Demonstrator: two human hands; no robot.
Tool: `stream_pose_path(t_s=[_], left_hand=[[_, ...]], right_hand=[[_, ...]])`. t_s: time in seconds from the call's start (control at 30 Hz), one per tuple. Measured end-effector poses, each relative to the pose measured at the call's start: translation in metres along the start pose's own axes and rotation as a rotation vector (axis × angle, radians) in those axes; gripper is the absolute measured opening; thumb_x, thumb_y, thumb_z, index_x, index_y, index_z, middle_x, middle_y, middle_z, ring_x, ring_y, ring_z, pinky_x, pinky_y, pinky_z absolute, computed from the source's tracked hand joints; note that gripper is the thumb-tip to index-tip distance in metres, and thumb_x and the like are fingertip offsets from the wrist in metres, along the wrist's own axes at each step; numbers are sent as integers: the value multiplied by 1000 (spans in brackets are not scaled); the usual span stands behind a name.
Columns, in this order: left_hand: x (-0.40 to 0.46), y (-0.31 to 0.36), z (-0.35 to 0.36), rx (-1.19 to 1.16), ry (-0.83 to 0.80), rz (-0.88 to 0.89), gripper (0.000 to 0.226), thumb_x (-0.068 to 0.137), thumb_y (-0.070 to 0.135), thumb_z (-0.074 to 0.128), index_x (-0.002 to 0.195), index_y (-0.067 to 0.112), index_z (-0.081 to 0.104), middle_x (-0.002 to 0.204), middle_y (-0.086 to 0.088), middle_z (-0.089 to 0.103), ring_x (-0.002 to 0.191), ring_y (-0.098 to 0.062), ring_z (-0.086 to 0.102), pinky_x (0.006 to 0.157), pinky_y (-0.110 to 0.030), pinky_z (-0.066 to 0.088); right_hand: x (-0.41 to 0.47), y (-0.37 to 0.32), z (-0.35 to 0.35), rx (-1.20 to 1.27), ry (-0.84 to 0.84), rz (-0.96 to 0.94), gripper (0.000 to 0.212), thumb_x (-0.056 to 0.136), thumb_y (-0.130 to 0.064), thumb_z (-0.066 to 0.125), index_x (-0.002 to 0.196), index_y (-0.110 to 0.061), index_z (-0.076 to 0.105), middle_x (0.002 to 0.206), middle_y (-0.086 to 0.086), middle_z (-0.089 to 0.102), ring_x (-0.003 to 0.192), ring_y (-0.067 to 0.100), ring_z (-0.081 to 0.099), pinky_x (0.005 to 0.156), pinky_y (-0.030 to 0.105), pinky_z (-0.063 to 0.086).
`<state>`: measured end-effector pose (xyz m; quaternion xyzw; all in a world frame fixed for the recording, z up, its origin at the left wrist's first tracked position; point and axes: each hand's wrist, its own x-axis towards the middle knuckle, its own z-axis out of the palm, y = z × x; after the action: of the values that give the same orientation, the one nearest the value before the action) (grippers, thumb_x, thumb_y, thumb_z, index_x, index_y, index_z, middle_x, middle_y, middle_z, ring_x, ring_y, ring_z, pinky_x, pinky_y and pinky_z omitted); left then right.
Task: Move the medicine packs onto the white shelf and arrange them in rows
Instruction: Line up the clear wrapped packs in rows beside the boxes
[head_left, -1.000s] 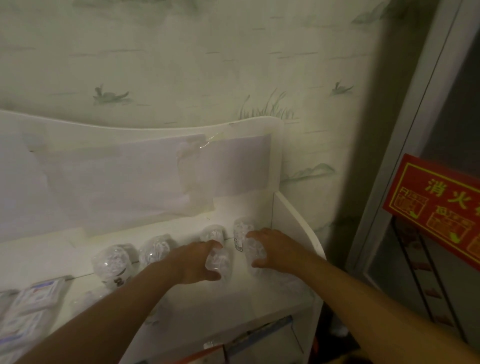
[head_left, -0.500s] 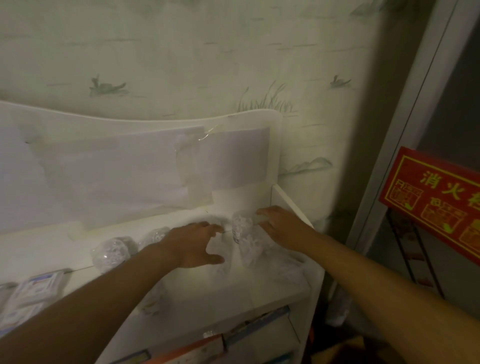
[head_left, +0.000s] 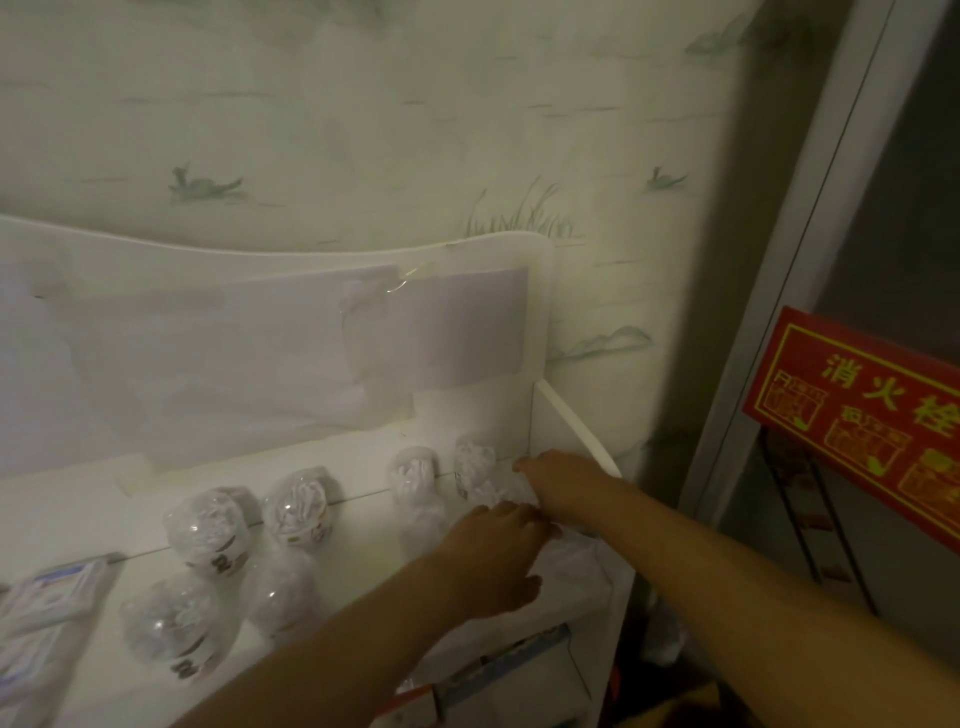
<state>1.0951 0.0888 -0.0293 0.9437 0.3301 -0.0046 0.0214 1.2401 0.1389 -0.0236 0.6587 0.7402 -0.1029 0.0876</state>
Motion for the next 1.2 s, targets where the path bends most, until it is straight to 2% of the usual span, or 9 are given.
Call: stream_pose_path(t_s=[0.13, 0.27, 0.43, 0.53, 0.6, 0.7, 0.87, 1.0, 1.2], left_hand=[[4, 5, 11, 58, -8, -44, 73, 90, 35, 57, 149, 18, 19, 147, -12, 30, 126, -29, 38, 104, -39, 38], [6, 5, 18, 85, -17, -50, 82, 86, 47, 60, 150, 19, 18, 144, -13, 29, 125, -30, 37, 106, -42, 37], [2, 3, 19, 96, -50, -65, 78, 84, 54, 61, 144, 16, 31, 149, -10, 28, 125, -29, 39, 103, -43, 40], [1, 1, 20, 52, -68, -79, 76, 83, 53, 64, 142, 17, 34, 151, -6, 27, 125, -29, 41, 100, -44, 43], [0, -1, 18, 41, -73, -79, 74, 82, 52, 66, 140, 18, 36, 148, -4, 33, 123, -27, 43, 98, -44, 46], [-4, -5, 15, 51, -82, -76, 71, 81, 50, 67, 138, 19, 37, 139, -5, 47, 119, -26, 46, 93, -44, 49], [-15, -13, 11, 25, -56, -120, 75, 79, 53, 66, 138, 20, 34, 132, -4, 54, 115, -25, 52, 90, -40, 49], [-26, -19, 2, -19, -68, -121, 71, 78, 54, 66, 134, 25, 35, 130, -2, 53, 112, -24, 54, 91, -38, 46], [-48, -31, -10, -127, -79, -122, 68, 77, 54, 67, 134, 33, 35, 129, 6, 44, 106, -19, 57, 84, -31, 46]], right_hand=[[1, -1, 1, -39, 31, 30, 50, 91, -12, 60, 138, -10, 43, 128, 16, 53, 111, 31, 58, 93, 38, 50], [6, -1, 7, 10, 73, 39, 52, 91, -16, 59, 139, -12, 40, 130, 16, 49, 111, 33, 57, 94, 42, 49], [12, -3, 10, 64, 56, 72, 70, 81, -23, 72, 139, -13, 34, 129, 16, 45, 113, 35, 54, 94, 47, 50], [16, -4, 15, 96, 59, 96, 78, 80, -27, 73, 143, -14, 28, 130, 17, 47, 116, 36, 53, 96, 49, 49], [16, -5, 20, 108, 75, 108, 80, 83, -24, 70, 146, -14, 22, 130, 18, 49, 117, 35, 53, 96, 46, 49], [17, -3, 23, 144, 115, 112, 74, 86, -18, 66, 146, -12, 24, 128, 19, 51, 115, 34, 55, 93, 43, 51], [18, -5, 24, 203, 112, 113, 87, 75, -29, 79, 143, -15, 27, 130, 17, 47, 119, 34, 52, 97, 43, 49], [20, -8, 27, 204, 115, 115, 93, 70, -28, 83, 142, -16, 25, 135, 16, 43, 118, 36, 54, 94, 47, 51], [21, -9, 30, 204, 138, 106, 91, 74, -22, 78, 145, -20, 20, 139, 17, 36, 113, 39, 55, 89, 47, 53]])
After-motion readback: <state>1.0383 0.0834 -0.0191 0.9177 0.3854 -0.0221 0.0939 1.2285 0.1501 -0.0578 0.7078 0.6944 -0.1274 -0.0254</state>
